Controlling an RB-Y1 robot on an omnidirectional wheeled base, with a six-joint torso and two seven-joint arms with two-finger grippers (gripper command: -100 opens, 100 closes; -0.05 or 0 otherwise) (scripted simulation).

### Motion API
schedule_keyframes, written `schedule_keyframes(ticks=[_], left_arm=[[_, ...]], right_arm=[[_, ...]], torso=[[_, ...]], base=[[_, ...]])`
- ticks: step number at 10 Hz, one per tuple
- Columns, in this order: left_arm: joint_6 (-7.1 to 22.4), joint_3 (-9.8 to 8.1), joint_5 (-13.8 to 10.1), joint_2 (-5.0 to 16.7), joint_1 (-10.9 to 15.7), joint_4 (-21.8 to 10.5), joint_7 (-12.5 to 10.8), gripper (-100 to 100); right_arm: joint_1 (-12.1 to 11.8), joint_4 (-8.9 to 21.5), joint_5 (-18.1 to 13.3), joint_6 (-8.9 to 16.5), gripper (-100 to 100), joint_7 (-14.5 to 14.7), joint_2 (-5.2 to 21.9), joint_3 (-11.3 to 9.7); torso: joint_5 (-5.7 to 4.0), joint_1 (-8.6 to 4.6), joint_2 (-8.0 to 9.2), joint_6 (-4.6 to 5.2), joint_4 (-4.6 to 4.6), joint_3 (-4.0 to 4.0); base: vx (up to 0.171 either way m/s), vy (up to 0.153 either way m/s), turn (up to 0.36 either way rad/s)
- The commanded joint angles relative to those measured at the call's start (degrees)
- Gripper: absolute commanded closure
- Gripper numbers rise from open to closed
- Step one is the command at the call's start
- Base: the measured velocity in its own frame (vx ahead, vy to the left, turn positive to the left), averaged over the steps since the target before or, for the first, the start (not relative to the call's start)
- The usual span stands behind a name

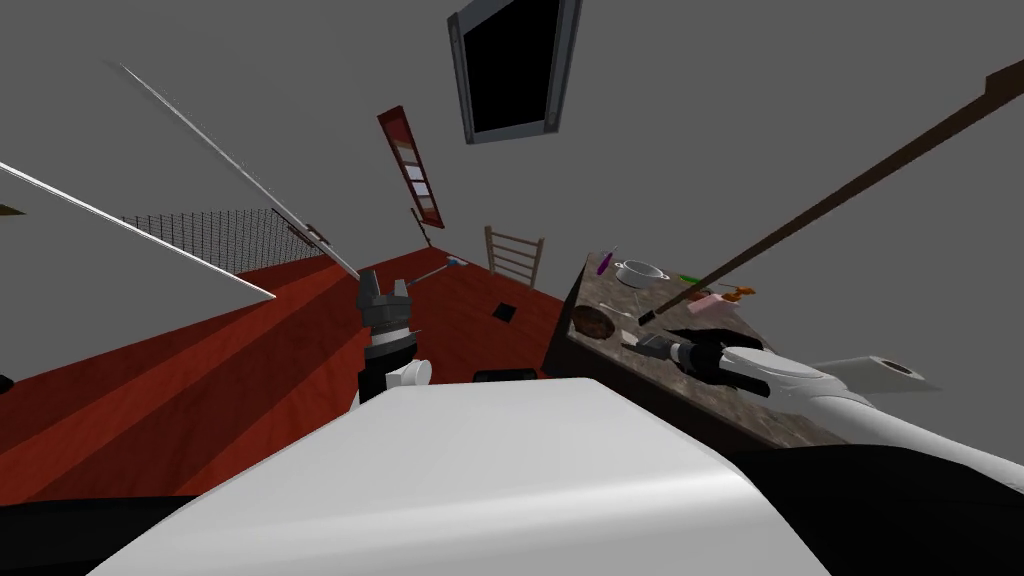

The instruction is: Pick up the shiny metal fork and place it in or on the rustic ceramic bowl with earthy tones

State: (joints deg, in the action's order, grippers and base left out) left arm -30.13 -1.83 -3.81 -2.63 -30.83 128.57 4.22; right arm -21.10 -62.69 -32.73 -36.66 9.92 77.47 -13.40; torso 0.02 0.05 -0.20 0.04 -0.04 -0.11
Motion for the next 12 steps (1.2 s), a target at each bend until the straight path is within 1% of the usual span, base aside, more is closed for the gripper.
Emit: schedule_keyframes(ticks=[1,4,5,6,7,8,9,10,11,12], left_arm=[[0.0,0.0,0.0,0.0,0.0,0.0,0.0,0],[0.0,0.0,0.0,0.0,0.0,0.0,0.0,0],[0.0,0.0,0.0,0.0,0.0,0.0,0.0,0],[0.0,0.0,0.0,0.0,0.0,0.0,0.0,0],[0.0,0.0,0.0,0.0,0.0,0.0,0.0,0],[0.0,-0.01,0.0,0.0,0.0,0.0,0.0,0],[0.0,0.0,0.0,0.0,0.0,0.0,0.0,0],[0.0,0.0,0.0,0.0,0.0,0.0,0.0,0],[0.0,0.0,0.0,0.0,0.0,0.0,0.0,0],[0.0,0.0,0.0,0.0,0.0,0.0,0.0,0]], right_arm=[[-0.3,2.8,-1.0,-0.9,-100,1.9,1.6,-0.7],[-1.6,6.5,-3.3,-0.8,-100,4.9,5.3,-3.2],[-2.5,8.2,-4.5,-0.7,-100,6.6,7.1,-4.8],[-2.9,8.9,-5.0,-0.7,-100,7.3,7.8,-5.5],[-2.9,8.9,-5.0,-0.7,-100,7.3,7.8,-5.5],[-3.6,9.9,-5.8,-0.6,-100,8.3,8.8,-6.6],[-4.0,10.5,-6.2,-0.6,-100,9.0,9.3,-7.4],[-4.3,10.7,-6.4,-0.6,-100,9.3,9.4,-7.7],[-4.5,9.8,-6.2,-0.1,-100,8.9,9.2,-7.4],[-4.8,9.5,-6.1,0.2,0,9.0,9.3,-7.4]], torso=[[0.0,0.0,0.0,0.0,0.0,0.0],[-0.01,-0.05,-0.24,-0.08,-0.05,-0.14],[-0.01,-0.09,-0.31,-0.07,-0.07,-0.18],[-0.02,-0.14,-0.46,-0.1,-0.1,-0.26],[-0.04,-0.11,-0.45,-0.06,-0.11,-0.27],[-0.03,-0.04,-0.24,0.01,-0.06,-0.15],[-0.02,-0.01,-0.14,-0.03,-0.03,-0.08],[-0.03,-0.05,-0.17,-0.06,-0.04,-0.1],[-0.02,-0.01,-0.13,0.01,-0.03,-0.08],[-0.01,0.04,0.04,0.03,0.0,0.01]], base=[[0.07,-0.002,0.135],[0.122,-0.012,0.312],[0.179,-0.041,0.372],[0.164,-0.036,0.299],[0.094,-0.021,0.077],[0.079,-0.016,0.159],[0.097,-0.03,0.309],[0.086,-0.027,0.17],[0.035,-0.011,0.018],[0.008,-0.003,0.0]])
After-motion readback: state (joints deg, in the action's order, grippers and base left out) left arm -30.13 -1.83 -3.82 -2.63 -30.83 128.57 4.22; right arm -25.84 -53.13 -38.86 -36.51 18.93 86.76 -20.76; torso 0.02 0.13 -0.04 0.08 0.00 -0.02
